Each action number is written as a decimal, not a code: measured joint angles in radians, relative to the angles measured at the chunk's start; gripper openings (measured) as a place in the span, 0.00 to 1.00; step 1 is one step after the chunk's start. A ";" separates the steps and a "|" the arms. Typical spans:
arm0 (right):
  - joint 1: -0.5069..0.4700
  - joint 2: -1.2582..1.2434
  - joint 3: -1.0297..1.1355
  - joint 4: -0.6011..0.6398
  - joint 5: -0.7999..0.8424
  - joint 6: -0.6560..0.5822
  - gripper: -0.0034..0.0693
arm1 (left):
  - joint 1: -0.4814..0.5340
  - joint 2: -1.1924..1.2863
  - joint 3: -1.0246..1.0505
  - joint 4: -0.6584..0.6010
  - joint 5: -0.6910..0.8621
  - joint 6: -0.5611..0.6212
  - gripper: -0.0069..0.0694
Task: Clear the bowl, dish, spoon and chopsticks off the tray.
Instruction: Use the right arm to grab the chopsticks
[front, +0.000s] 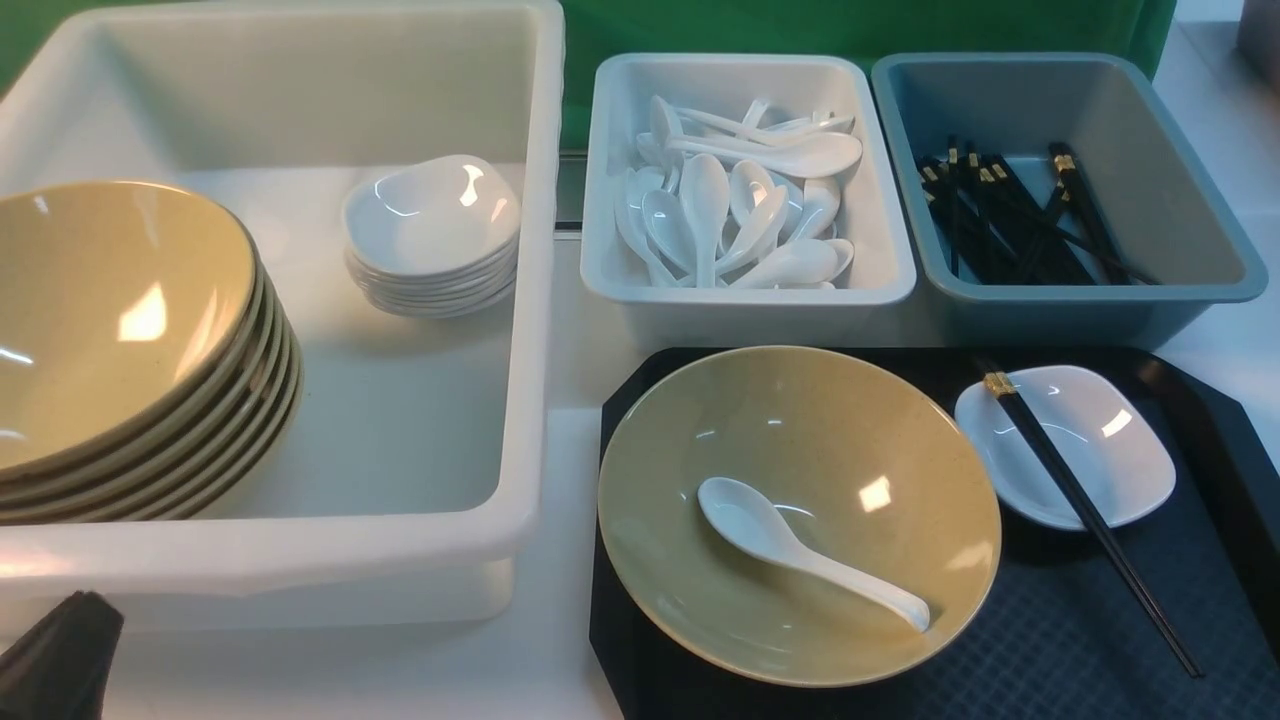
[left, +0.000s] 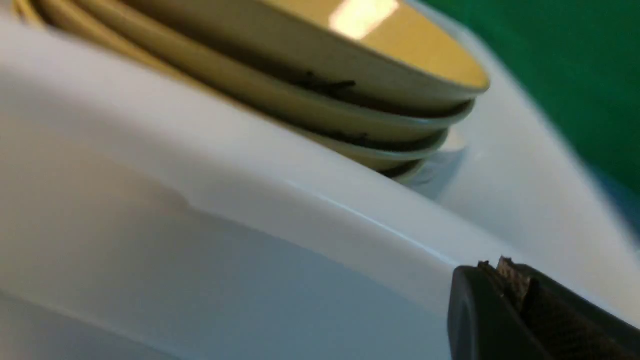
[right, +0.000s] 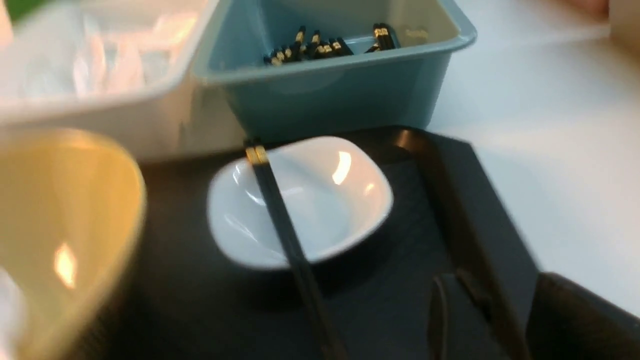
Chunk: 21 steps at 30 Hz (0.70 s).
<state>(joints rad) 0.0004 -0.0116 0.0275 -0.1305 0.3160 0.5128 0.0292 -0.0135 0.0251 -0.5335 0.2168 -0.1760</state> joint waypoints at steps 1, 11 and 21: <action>0.000 0.000 0.000 0.004 0.000 0.024 0.37 | 0.000 0.000 0.000 -0.022 -0.004 -0.011 0.08; 0.000 0.000 0.000 0.130 -0.012 0.709 0.37 | 0.000 0.000 0.000 -0.542 -0.040 -0.205 0.08; 0.066 0.000 -0.063 0.162 -0.024 0.276 0.36 | 0.000 0.000 -0.174 -0.493 0.041 0.162 0.08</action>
<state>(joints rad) 0.0667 -0.0116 -0.0355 0.0311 0.2922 0.7887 0.0292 -0.0135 -0.1490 -1.0265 0.2575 -0.0140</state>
